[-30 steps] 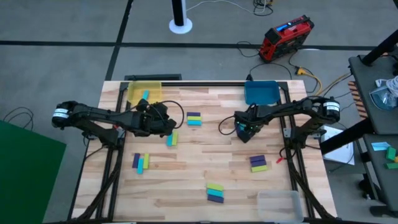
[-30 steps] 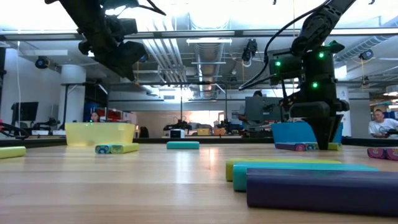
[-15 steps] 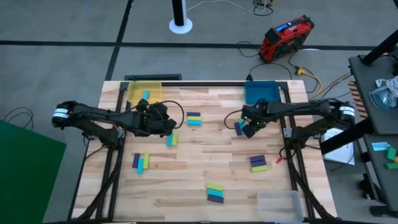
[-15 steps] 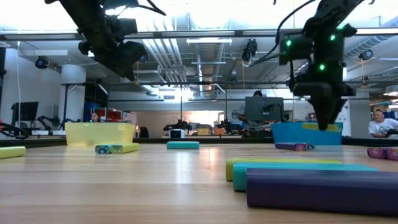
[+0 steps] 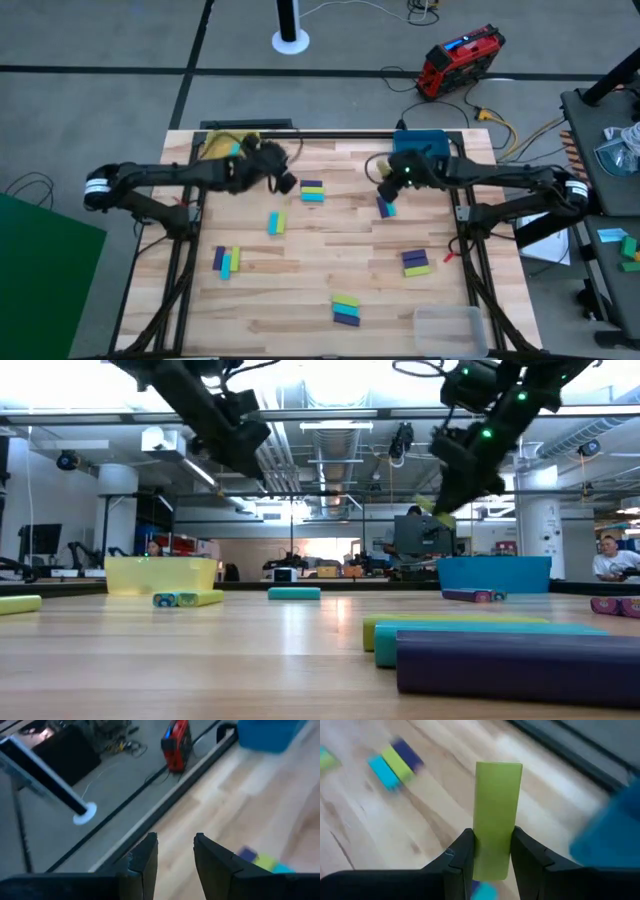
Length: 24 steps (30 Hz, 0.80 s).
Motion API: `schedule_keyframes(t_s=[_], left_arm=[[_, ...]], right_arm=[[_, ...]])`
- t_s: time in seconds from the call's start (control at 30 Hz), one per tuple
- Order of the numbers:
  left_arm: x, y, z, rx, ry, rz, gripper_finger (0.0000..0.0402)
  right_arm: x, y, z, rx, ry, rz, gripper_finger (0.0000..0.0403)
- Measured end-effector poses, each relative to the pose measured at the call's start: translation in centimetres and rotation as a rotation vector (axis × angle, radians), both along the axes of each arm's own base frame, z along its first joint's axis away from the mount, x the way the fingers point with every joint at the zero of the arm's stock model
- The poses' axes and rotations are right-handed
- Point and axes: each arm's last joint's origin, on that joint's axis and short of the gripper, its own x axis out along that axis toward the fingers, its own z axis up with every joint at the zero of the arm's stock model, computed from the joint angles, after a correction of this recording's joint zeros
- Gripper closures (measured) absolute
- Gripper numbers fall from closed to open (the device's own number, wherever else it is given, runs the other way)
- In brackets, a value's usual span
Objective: Sort blocks
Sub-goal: Put the green block into the blue bin
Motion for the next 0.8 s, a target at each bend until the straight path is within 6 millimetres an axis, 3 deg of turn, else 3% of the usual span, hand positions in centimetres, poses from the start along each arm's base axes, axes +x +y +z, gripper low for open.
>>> schedule_keyframes(t_s=[0.17,0.27,0.43,0.67,0.8], left_arm=[[-1.5,4.8,0.9,0.02,-0.077,-0.005,0.0304],[-2.5,6.7,1.1,0.021,-0.095,0.016,0.0304],[-3.4,7.9,1.0,0.0,-0.109,0.077,0.0304],[-4.7,9.1,0.8,-0.055,-0.086,0.158,0.0304],[-5.3,9.6,2.1,-0.158,-0.122,0.173,0.0304]], right_arm=[[-0.3,-2.3,0.6,-0.037,-0.071,0.017,0.031],[-0.5,-3.2,0.9,-0.09,-0.094,0.006,0.031],[-1.1,-5.0,2.0,-0.055,-0.26,-0.167,0.031],[-1.9,-7.1,1.6,0.109,-0.396,-0.444,0.031],[-1.6,-7.5,3.9,0.123,-0.455,-0.477,0.031]])
